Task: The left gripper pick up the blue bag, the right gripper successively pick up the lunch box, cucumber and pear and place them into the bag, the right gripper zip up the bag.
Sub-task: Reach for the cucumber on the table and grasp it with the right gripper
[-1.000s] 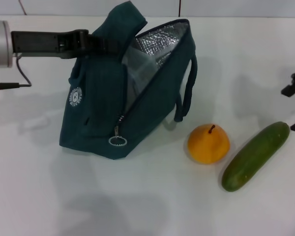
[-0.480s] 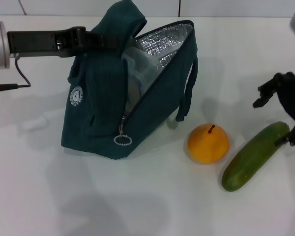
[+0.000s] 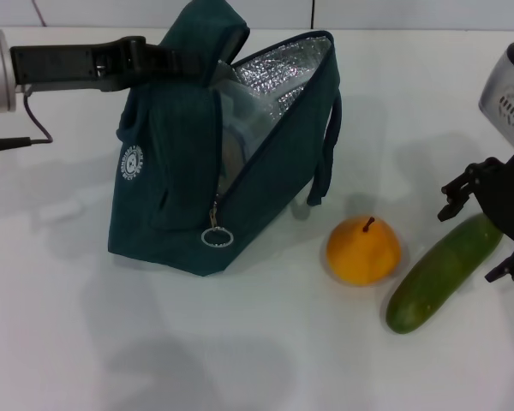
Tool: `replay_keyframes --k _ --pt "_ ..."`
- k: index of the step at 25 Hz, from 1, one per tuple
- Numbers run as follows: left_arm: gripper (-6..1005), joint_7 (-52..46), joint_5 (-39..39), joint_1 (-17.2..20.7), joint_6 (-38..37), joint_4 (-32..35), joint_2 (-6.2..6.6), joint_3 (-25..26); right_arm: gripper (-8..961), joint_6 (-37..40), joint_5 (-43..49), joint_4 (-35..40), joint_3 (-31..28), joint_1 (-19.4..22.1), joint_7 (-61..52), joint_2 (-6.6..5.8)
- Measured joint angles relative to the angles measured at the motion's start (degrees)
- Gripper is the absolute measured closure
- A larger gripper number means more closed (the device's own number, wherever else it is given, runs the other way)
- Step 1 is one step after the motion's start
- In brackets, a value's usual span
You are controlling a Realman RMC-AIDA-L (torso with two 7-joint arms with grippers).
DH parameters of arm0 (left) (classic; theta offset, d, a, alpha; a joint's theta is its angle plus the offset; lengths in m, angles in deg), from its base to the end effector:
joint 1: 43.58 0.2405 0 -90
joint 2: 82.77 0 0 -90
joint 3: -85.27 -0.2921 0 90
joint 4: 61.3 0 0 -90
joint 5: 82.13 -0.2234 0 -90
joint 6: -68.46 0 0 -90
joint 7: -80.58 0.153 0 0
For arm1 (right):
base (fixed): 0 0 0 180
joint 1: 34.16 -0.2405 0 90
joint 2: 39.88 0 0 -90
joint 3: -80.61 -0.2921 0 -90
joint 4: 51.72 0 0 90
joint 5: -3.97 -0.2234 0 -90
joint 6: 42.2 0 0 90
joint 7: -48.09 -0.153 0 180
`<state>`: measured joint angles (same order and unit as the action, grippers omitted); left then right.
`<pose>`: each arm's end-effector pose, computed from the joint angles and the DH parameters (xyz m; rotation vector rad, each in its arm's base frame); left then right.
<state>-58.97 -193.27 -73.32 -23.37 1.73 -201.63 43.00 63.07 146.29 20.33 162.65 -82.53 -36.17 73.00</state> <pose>-0.2383 0.3892 0.0539 -2.4064 -1.4964 -0.8432 0.1516 0.3954 -0.0029 2.7793 0.7617 0.7845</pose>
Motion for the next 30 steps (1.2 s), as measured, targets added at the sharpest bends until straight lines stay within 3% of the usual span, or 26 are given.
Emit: replay_keyframes --k 8,18,30 --pt "942 0.1 0.1 -0.2 0.7 -0.1 -0.06 0.0 164 -4.0 0.4 -3.7 5.3 0.1 1.2 0.63" --pt "941 0.3 0.0 -0.1 0.7 -0.1 0.03 0.0 190 -7.8 0.1 -7.5 6.0 0.4 3.3 2.19" --pt "939 0.4 0.1 0.3 0.7 0.2 -0.18 -0.3 220 -12.1 0.5 -10.4 8.0 1.0 4.3 2.46"
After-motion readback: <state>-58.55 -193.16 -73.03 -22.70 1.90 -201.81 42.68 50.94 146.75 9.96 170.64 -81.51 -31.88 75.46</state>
